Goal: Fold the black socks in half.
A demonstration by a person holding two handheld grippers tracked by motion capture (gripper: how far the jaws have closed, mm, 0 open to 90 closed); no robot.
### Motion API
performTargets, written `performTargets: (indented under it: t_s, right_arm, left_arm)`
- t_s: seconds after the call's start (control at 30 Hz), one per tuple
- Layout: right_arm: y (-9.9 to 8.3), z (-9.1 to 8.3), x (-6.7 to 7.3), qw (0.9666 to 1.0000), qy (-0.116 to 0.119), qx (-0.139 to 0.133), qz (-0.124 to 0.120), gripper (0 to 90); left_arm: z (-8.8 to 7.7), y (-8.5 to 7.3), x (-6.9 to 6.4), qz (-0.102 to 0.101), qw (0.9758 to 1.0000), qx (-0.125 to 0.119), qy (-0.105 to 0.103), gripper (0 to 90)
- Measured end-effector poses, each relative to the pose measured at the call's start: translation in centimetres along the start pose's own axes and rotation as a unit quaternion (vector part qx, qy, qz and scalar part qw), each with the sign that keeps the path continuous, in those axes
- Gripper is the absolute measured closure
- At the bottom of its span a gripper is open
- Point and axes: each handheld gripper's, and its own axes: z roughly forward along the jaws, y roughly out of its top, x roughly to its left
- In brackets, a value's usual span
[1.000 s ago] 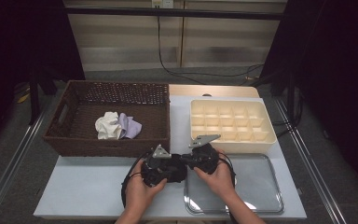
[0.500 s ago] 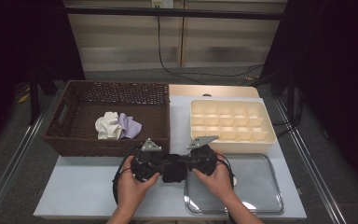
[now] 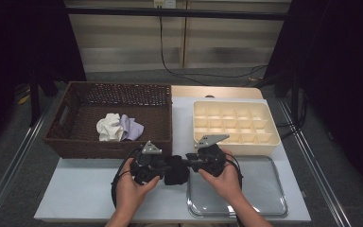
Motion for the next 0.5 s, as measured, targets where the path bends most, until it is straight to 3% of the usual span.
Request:
performTargets:
  t_s: [0.13, 0.27, 0.5]
  right_arm:
    - [0.2, -0.3, 1.0, 0.9998, 0.015, -0.009, 0.0, 64.6]
    - [0.0, 0.5, 1.4, 0.9997, 0.022, 0.002, 0.004, 61.4]
    - [-1.7, 1.4, 0.1, 0.9992, 0.011, 0.024, 0.03, 56.8]
  left_arm:
    - [-0.3, -0.1, 0.1, -0.003, 1.0, -0.006, 0.002, 73.0]
    - [-0.6, -0.2, 0.3, -0.003, 0.9999, -0.01, 0.004, 72.1]
    - [-0.6, -0.7, 0.6, 0.011, 0.9998, -0.016, 0.009, 68.9]
